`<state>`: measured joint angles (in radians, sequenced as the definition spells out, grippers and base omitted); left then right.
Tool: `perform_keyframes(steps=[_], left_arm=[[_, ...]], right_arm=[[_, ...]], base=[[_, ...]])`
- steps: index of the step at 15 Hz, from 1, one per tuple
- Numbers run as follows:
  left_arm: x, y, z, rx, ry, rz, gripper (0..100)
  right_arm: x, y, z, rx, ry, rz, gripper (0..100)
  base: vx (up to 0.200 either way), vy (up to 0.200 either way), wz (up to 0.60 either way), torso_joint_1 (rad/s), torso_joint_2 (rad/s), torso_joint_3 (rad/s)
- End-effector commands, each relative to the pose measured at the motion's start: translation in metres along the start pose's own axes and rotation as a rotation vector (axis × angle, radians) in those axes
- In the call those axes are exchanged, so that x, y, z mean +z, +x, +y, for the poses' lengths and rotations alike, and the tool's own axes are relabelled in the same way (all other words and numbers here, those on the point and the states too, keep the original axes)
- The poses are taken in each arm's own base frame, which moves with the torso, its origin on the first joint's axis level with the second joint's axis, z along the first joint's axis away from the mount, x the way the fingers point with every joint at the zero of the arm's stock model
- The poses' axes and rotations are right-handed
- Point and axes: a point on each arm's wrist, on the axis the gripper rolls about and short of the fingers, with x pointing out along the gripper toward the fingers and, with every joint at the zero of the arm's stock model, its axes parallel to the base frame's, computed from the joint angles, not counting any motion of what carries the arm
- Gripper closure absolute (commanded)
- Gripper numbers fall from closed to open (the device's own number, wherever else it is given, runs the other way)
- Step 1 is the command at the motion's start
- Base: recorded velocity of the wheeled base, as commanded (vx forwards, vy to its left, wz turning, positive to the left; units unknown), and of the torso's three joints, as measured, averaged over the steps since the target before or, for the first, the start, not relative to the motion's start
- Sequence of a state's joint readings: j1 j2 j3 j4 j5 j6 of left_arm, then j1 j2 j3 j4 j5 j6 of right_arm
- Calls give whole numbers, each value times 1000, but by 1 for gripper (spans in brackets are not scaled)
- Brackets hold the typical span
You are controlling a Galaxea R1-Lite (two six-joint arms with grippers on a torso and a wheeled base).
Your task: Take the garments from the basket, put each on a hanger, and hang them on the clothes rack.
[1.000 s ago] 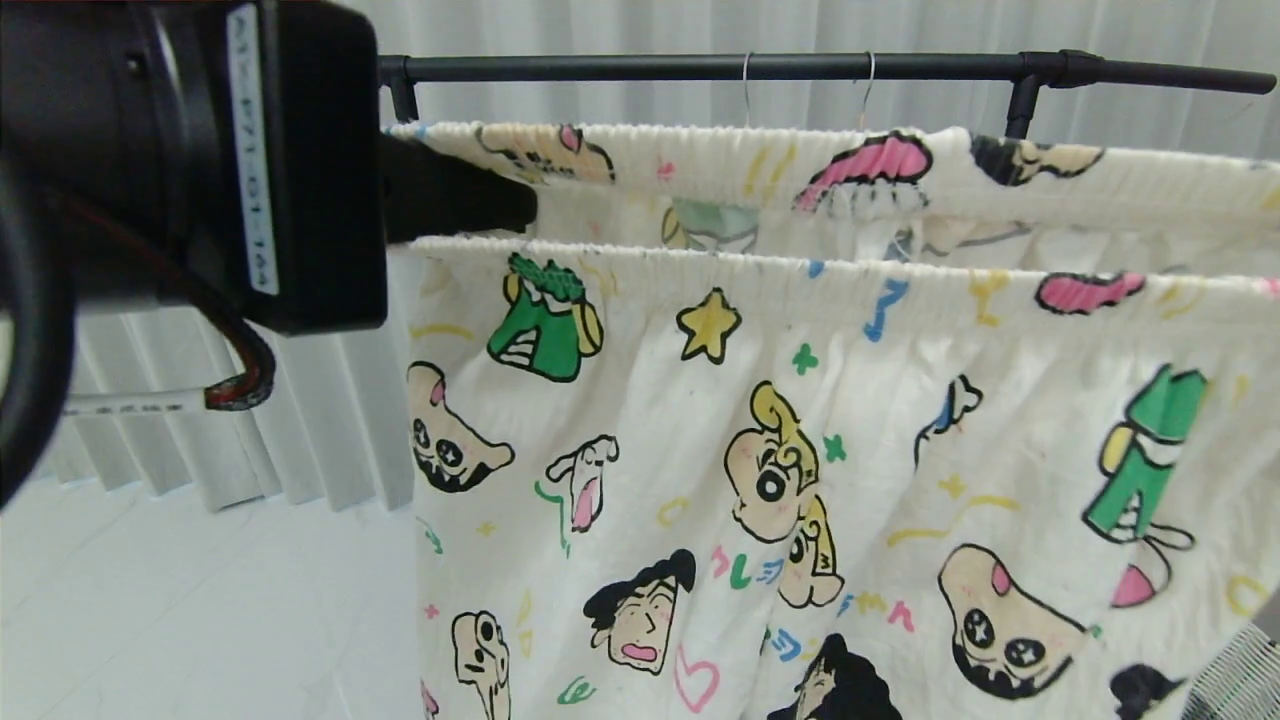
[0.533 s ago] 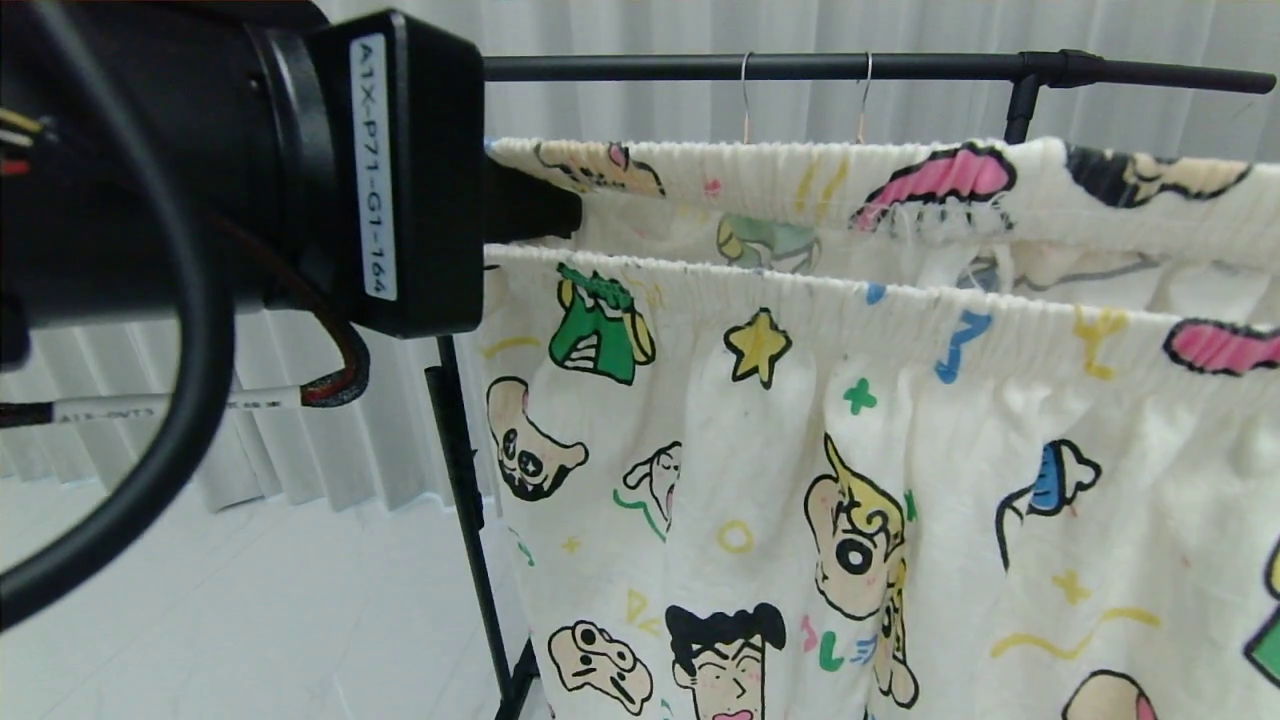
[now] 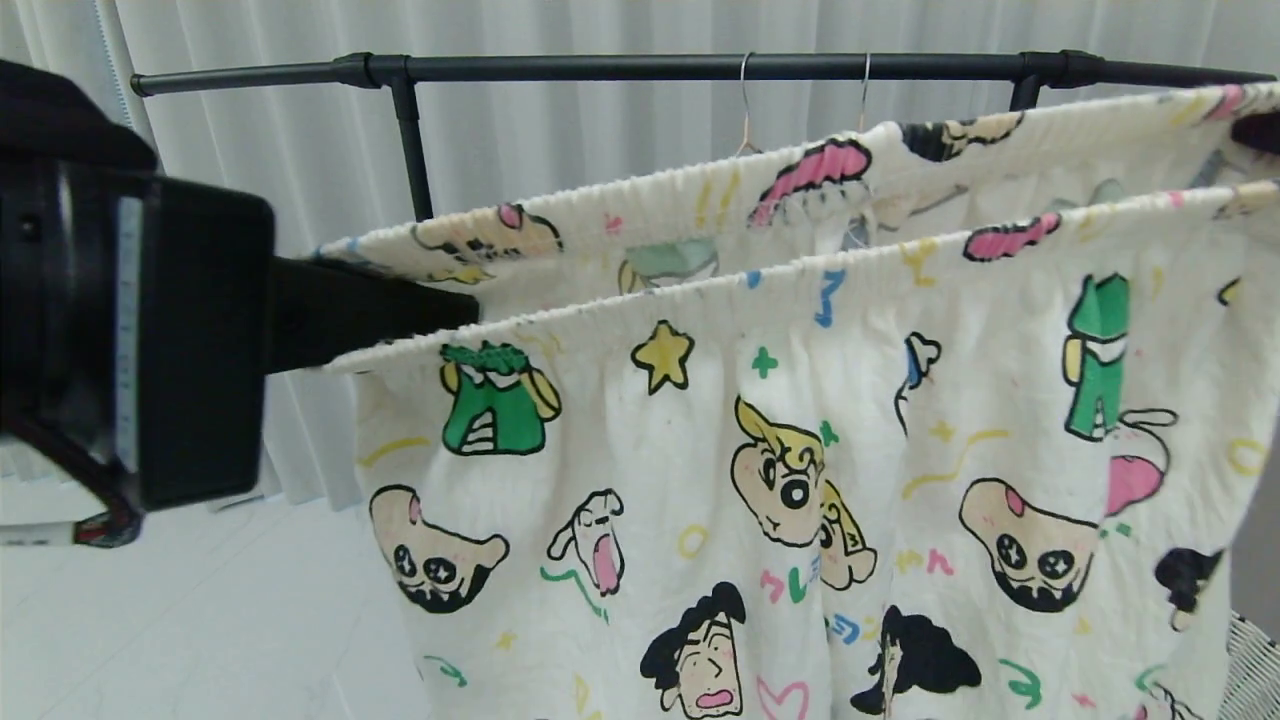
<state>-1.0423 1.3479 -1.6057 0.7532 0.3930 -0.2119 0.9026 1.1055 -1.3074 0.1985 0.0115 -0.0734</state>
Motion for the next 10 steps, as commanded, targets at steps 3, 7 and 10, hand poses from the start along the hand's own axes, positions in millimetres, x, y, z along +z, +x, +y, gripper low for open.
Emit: perform_keyframes(steps=[3, 7, 10], left_arm=[[-13, -39, -3, -133, -28, 9, 100], [-24, -65, -19, -346, -41, 32, 100], [-26, -67, -22, -374, -57, 40, 100]], right_arm=[[-8, 68, -1, 37, -3, -38, 100], [-8, 88, 2, 60, -3, -47, 100], [-8, 85, 1, 51, -3, -46, 100]], base=[[0, 0, 0, 0, 0, 0], [0, 0, 0, 0, 0, 0], [0, 0, 0, 0, 0, 0]])
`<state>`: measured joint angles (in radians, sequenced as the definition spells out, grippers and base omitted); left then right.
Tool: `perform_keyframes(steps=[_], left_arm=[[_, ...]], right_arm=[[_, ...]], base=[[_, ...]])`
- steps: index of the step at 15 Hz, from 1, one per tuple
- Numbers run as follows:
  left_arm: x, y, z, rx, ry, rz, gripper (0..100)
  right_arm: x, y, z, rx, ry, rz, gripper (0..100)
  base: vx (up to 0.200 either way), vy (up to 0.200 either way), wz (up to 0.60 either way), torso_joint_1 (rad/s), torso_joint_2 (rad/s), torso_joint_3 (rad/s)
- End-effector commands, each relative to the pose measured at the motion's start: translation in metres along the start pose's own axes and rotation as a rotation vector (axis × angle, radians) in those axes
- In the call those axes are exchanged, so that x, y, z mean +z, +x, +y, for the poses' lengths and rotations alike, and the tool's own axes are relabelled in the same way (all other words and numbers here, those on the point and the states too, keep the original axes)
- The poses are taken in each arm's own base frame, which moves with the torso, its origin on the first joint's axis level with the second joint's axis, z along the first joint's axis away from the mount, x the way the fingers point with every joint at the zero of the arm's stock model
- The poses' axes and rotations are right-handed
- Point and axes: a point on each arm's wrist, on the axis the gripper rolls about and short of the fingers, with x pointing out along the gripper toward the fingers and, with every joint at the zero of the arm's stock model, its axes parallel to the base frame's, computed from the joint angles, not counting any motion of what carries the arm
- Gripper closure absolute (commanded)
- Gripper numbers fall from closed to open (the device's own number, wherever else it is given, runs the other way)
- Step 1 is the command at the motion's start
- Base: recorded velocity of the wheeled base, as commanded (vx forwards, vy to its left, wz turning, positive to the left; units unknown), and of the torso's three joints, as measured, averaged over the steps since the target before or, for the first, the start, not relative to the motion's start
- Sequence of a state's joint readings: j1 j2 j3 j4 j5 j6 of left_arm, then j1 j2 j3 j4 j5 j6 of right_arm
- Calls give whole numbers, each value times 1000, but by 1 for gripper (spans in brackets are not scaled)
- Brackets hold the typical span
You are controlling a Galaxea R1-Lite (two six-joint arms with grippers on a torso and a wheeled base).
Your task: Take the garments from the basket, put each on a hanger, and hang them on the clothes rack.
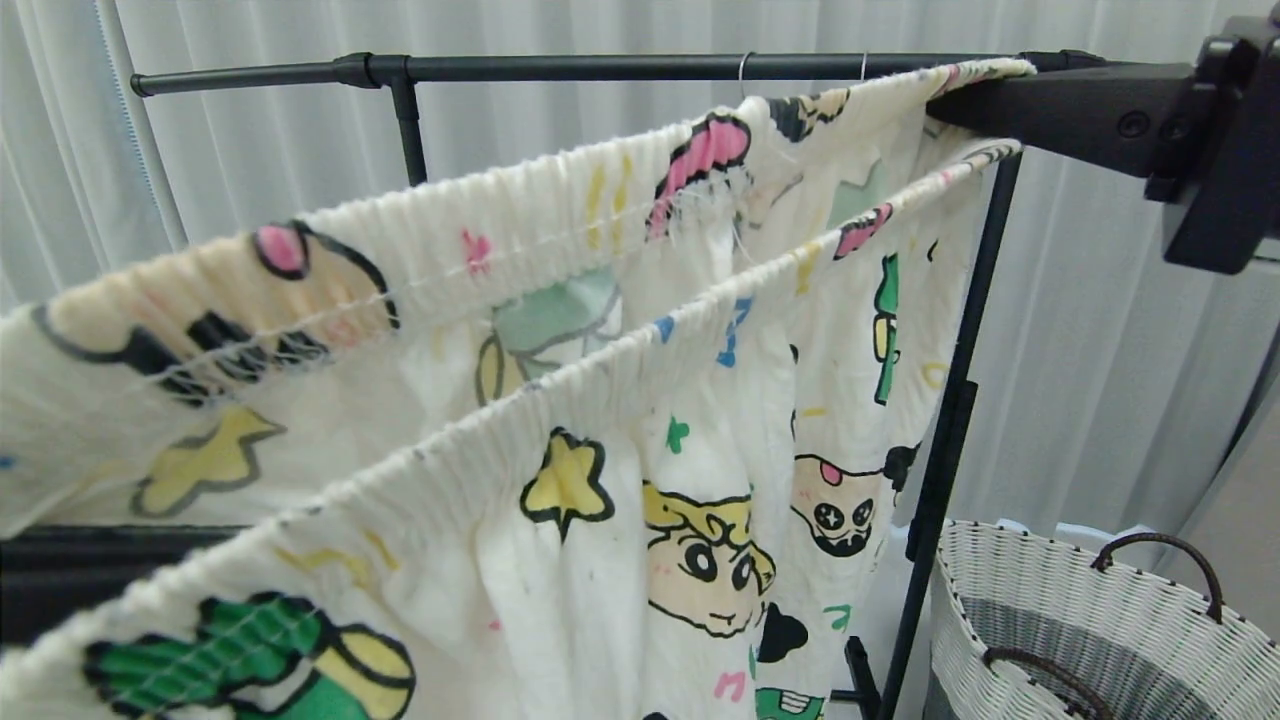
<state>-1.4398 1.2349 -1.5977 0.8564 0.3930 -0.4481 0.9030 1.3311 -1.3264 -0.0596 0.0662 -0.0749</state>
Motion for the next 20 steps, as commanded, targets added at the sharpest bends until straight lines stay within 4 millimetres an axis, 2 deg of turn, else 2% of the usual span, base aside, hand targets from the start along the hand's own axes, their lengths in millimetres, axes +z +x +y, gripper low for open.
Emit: perform_keyframes(steps=[1, 3, 4, 6, 9, 11, 14, 17, 20], left_arm=[[-1, -3, -1, -20, 4, -2, 100], [0, -4, 0, -14, 5, -7, 100], [3, -1, 2, 24, 29, -17, 100], [12, 15, 20, 197, 107, -24, 100], [39, 40, 38, 337, 118, -146, 100], [49, 55, 39, 350, 123, -198, 100], [49, 65, 31, 312, 140, -190, 100], [47, 64, 25, 285, 147, -188, 100], [47, 57, 27, 291, 140, -203, 100]], right_arm=[[-2, 1, -1, -5, 0, 9, 100], [-1, -7, -7, -52, -2, 25, 100], [1, -17, -16, -112, -5, 44, 100], [6, -35, -26, -180, -9, 57, 100], [18, -74, -20, -174, 4, 139, 100], [16, -92, -11, -88, 17, 194, 100], [6, -94, 0, 0, 20, 241, 100], [4, -85, 2, 22, 13, 240, 100], [5, -88, 1, -22, 12, 233, 100]], base=[[0, 0, 0, 0, 0, 0], [0, 0, 0, 0, 0, 0], [0, 0, 0, 0, 0, 0], [0, 0, 0, 0, 0, 0], [0, 0, 0, 0, 0, 0], [0, 0, 0, 0, 0, 0], [0, 0, 0, 0, 0, 0], [0, 0, 0, 0, 0, 0], [0, 0, 0, 0, 0, 0]])
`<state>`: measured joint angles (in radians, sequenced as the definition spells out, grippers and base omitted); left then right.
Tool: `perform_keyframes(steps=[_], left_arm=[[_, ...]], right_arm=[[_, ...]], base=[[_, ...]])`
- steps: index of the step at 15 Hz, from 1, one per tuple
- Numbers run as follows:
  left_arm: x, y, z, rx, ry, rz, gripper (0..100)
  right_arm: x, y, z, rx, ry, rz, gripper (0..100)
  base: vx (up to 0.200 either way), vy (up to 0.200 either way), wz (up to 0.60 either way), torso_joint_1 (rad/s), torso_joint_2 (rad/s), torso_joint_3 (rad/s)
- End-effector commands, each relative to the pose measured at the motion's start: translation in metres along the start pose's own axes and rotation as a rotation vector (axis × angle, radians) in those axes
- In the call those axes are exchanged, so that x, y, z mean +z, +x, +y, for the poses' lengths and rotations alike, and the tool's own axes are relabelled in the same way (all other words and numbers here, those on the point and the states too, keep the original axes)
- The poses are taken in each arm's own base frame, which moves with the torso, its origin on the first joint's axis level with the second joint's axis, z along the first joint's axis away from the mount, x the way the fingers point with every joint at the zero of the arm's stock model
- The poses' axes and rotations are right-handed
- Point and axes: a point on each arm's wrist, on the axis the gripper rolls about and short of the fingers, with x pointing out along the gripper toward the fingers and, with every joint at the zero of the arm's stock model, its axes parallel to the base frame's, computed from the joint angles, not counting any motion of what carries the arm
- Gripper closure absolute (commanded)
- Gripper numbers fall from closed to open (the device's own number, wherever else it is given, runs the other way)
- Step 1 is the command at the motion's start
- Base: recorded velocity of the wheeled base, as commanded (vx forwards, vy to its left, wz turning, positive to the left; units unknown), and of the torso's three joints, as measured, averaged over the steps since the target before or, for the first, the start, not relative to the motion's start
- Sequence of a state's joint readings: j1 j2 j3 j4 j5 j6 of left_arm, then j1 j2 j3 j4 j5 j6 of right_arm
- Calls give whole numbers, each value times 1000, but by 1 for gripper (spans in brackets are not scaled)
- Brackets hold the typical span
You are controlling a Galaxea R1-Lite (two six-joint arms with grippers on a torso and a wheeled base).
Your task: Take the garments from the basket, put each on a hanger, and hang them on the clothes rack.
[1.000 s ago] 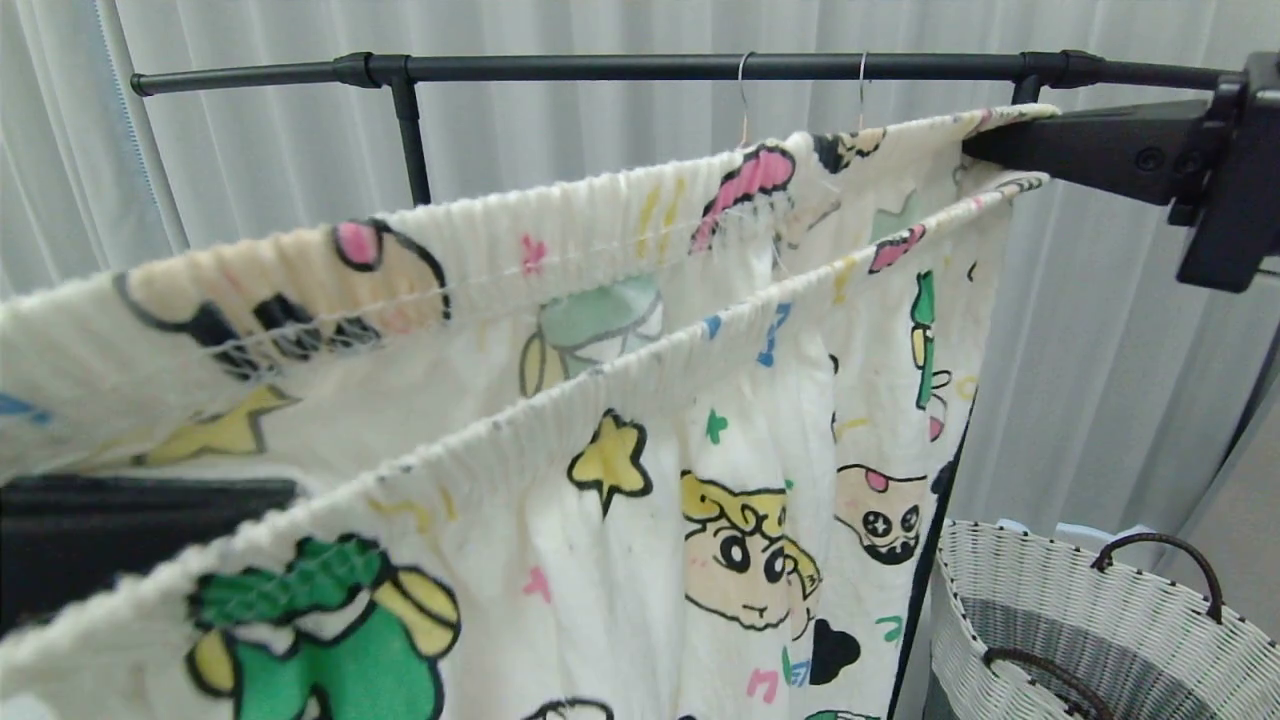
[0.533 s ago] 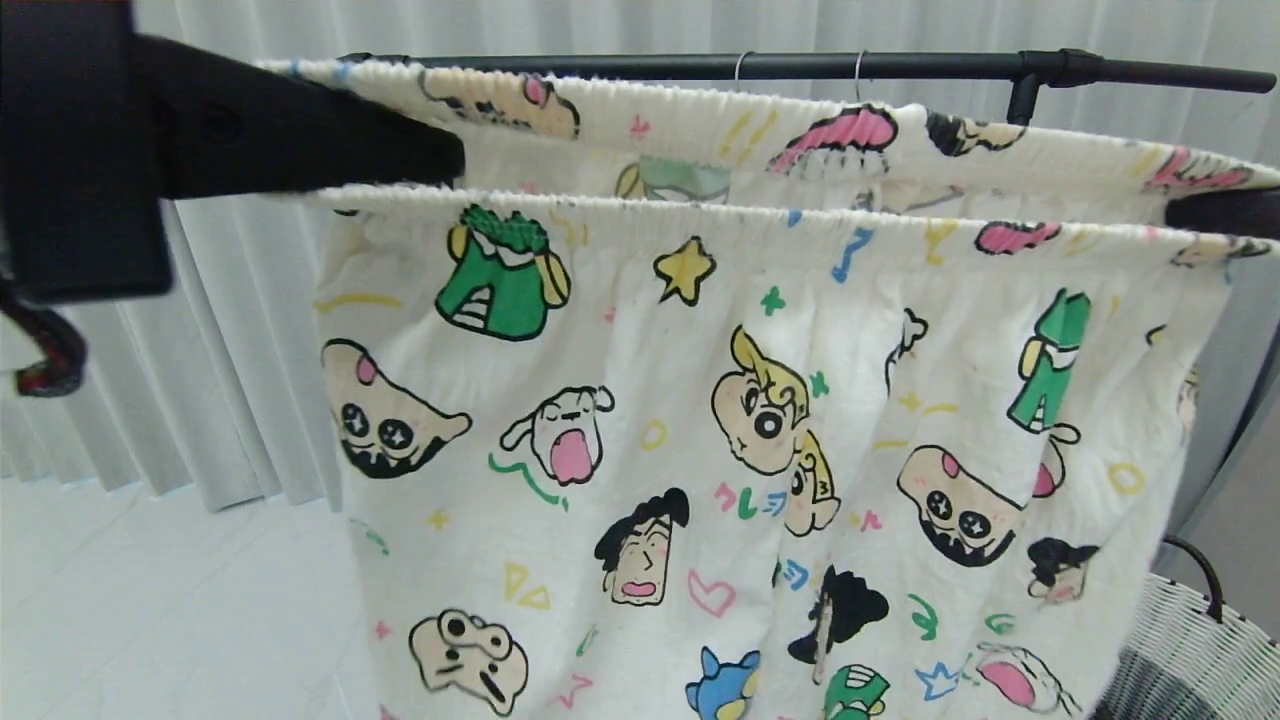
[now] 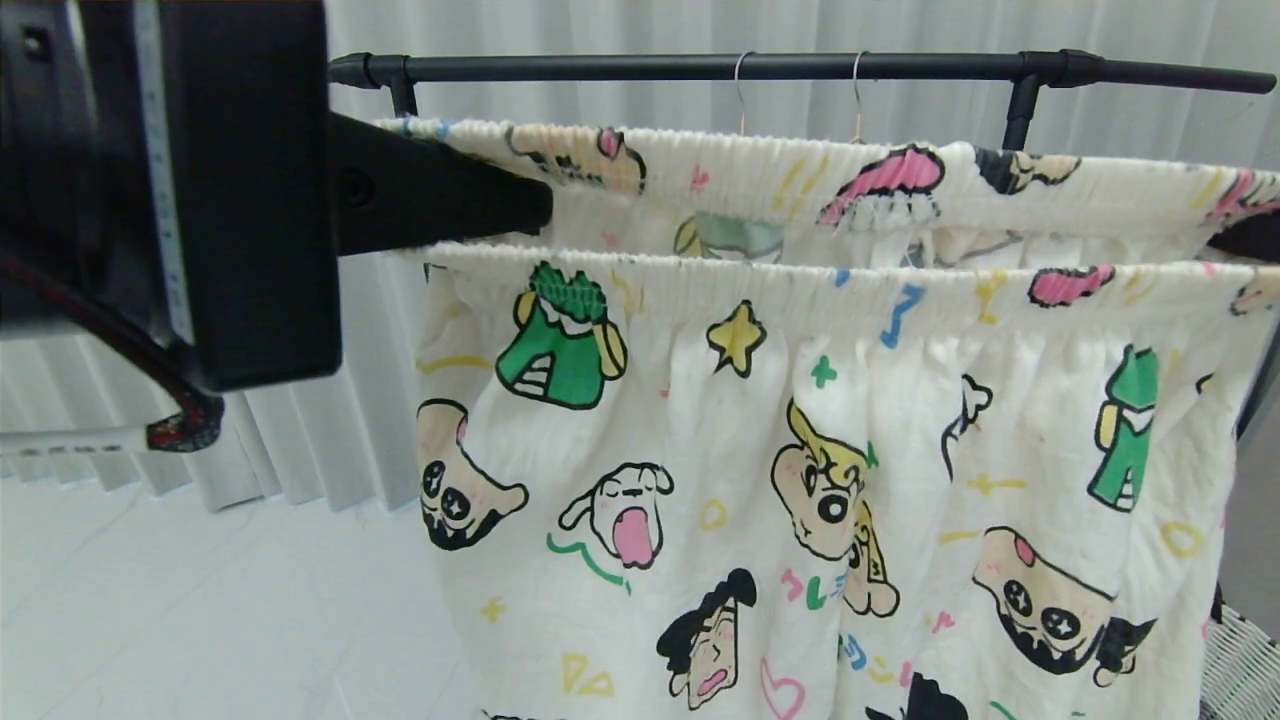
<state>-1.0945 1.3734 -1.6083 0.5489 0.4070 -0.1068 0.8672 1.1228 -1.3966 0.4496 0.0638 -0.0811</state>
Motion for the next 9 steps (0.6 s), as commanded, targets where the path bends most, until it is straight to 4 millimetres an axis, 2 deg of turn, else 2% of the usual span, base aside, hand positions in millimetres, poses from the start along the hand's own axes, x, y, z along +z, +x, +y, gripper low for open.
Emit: perform_keyframes(steps=[1, 5, 6, 9], left_arm=[[1, -4, 3, 7, -7, -9, 100], [-1, -4, 5, 18, -6, -4, 100], [-2, -4, 5, 16, -5, -2, 100], [-2, -1, 4, 18, -1, 3, 100]], right_arm=[[-1, -1, 0, -15, 3, 2, 100], [-4, 0, 0, -33, 3, 16, 100], [-6, 1, 0, -32, 4, 22, 0], [-14, -1, 1, -27, -3, 41, 0]], base=[[0, 0, 0, 0, 0, 0], [0, 0, 0, 0, 0, 0], [0, 0, 0, 0, 0, 0], [0, 0, 0, 0, 0, 0]])
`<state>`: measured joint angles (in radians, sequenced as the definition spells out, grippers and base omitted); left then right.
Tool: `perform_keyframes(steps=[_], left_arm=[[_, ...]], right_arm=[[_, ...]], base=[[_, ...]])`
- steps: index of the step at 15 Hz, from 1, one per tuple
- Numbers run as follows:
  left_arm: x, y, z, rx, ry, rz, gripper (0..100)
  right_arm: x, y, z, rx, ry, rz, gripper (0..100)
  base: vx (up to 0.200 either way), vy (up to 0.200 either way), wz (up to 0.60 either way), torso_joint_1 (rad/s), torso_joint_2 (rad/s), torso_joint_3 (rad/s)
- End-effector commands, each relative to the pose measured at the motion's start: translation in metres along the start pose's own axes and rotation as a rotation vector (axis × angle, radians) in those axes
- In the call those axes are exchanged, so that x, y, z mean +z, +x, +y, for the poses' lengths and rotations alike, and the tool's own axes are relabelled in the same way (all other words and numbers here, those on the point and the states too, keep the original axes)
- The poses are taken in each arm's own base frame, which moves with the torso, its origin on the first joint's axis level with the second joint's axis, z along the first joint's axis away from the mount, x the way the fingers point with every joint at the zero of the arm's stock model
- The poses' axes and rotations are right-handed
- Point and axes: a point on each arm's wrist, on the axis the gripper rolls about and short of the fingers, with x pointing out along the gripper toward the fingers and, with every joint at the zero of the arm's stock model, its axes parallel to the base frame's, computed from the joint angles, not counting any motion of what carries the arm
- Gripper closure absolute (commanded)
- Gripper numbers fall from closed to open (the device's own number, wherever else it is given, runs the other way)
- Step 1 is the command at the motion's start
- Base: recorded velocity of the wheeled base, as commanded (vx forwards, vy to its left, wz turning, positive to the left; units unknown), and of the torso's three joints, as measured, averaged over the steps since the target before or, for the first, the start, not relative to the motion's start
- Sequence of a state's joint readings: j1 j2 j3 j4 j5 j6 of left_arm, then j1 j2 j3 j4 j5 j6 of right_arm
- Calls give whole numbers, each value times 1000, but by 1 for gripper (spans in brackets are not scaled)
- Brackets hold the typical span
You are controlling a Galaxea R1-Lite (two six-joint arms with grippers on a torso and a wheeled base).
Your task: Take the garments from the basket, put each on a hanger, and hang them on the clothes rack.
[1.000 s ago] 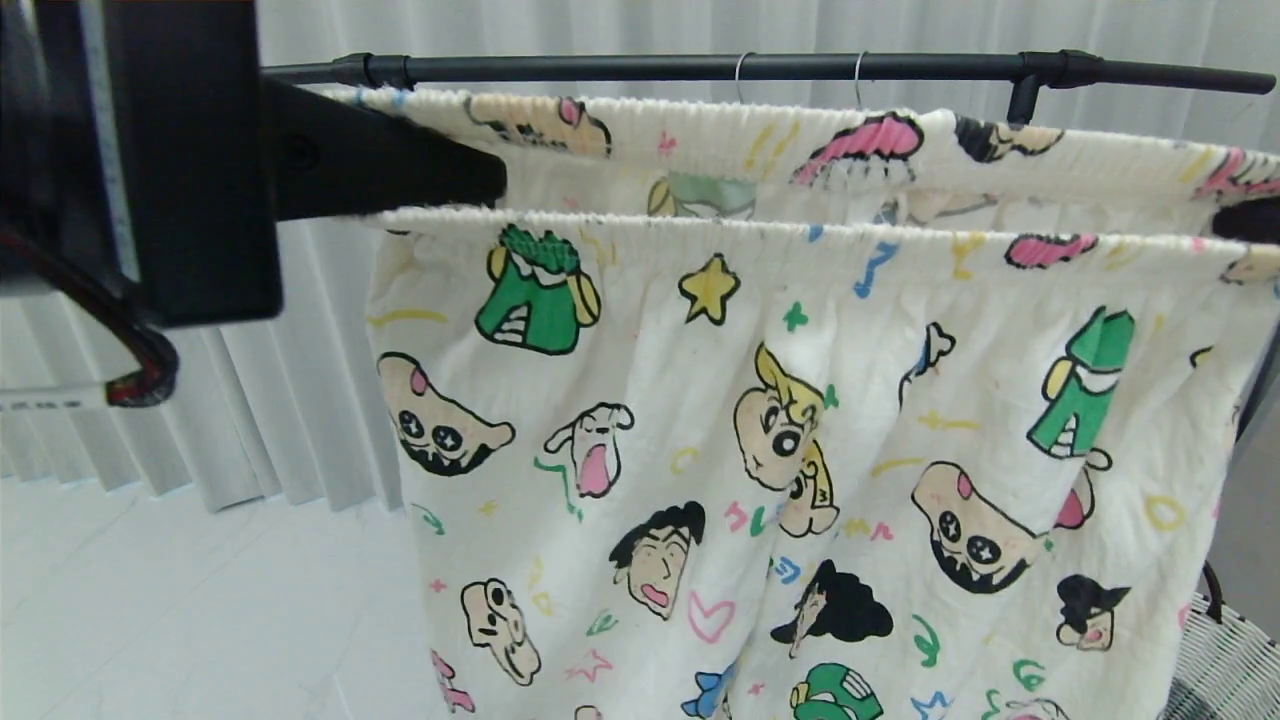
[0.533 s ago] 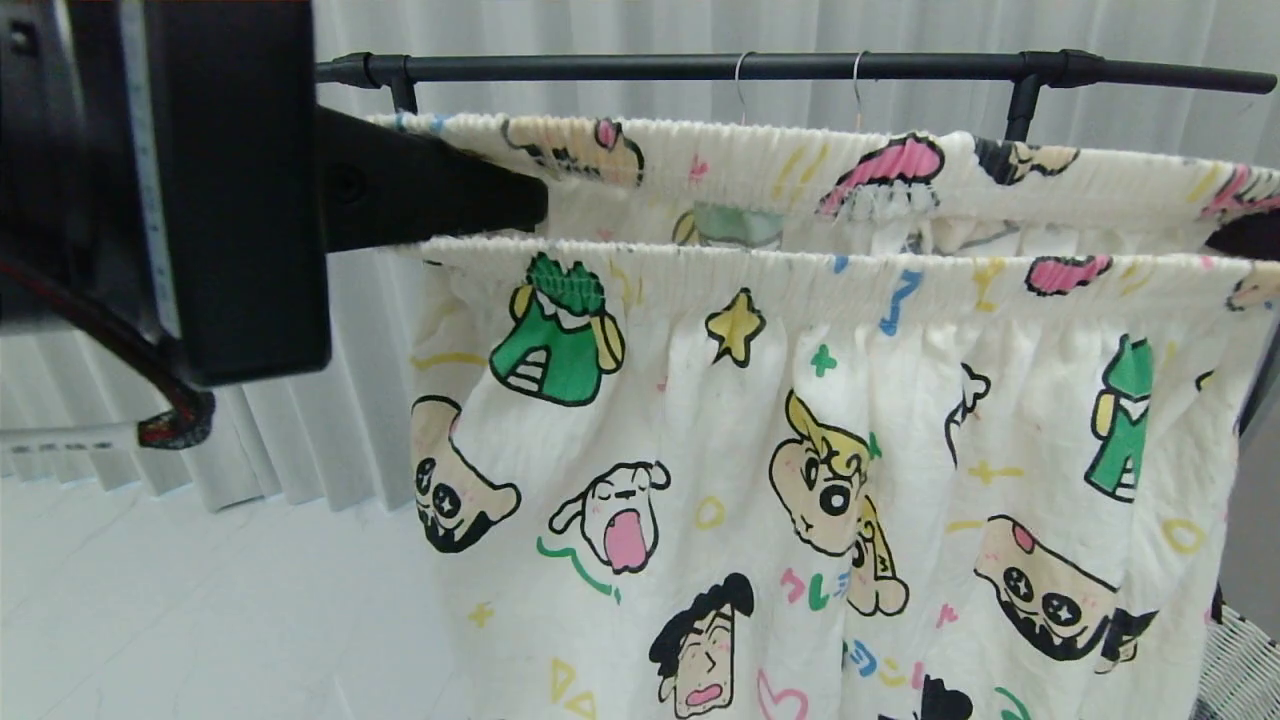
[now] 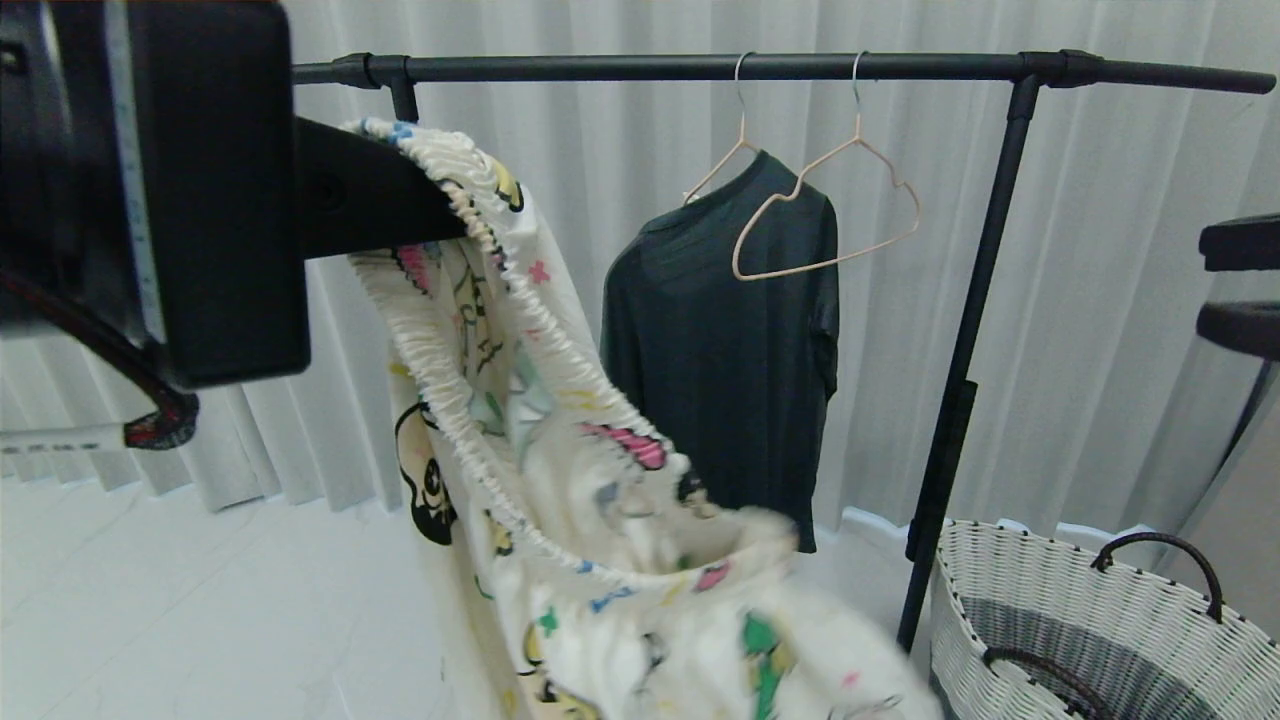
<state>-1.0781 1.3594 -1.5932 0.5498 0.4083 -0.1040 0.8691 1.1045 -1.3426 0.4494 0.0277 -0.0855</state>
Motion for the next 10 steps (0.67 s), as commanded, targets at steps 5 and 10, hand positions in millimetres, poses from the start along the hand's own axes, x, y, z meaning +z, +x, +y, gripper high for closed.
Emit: perform_keyframes(steps=[5, 10], left_arm=[[-25, 16, 1, 203, 59, 83, 100], [-40, 25, 10, 410, 94, 126, 100]], right_arm=[[-16, 0, -12, -204, 18, 66, 0], [-42, -1, -37, -555, -37, 216, 0]], base=[[0, 0, 0, 0, 0, 0], [0, 0, 0, 0, 0, 0]])
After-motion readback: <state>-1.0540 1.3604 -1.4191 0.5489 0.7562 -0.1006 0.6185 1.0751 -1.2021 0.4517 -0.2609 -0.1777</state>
